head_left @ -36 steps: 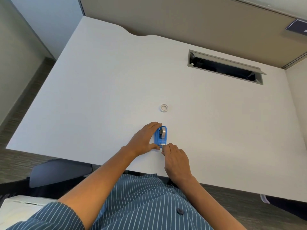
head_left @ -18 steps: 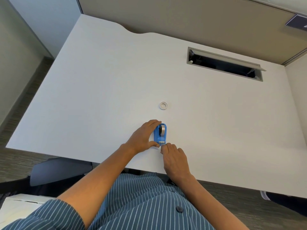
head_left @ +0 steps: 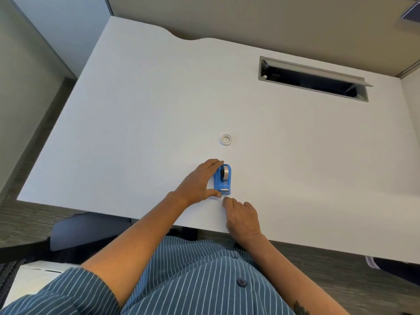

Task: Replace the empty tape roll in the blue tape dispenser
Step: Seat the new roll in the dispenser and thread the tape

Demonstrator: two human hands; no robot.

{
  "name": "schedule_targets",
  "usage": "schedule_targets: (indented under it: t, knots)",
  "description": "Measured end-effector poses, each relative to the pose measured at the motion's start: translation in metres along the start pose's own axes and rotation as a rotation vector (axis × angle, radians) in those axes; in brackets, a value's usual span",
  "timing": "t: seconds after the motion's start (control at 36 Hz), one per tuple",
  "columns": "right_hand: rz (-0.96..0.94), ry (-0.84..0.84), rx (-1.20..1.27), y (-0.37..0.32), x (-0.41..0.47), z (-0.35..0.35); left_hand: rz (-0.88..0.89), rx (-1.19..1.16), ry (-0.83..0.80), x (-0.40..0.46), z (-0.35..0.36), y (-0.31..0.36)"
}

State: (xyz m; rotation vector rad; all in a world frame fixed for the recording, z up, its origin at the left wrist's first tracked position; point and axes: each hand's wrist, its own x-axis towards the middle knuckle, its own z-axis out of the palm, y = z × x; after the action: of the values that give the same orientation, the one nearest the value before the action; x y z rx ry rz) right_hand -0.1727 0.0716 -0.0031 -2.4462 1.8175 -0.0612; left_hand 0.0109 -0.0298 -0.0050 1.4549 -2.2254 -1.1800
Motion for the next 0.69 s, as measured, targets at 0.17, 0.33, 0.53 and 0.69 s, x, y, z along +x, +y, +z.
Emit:
schedule_targets:
  t: [0.17, 0.33, 0.53, 0.69]
  knots:
    - [0.103, 0.000, 0.125, -0.002, 0.001, -0.005, 0.007, 0.012, -0.013, 0.000, -0.001, 0.000]
    - [0.657, -0.119, 0.652, -0.008, 0.000, -0.015, 0.011, 0.002, 0.005, 0.000, 0.000, 0.001]
    - [1.018, -0.132, 1.561, -0.009, 0.009, -0.033, 0.015, -0.001, 0.016, 0.000, 0.000, 0.001]
    - [1.143, -0.101, 1.520, -0.012, 0.013, -0.035, 0.018, -0.006, 0.019, 0.000, 0.001, 0.000]
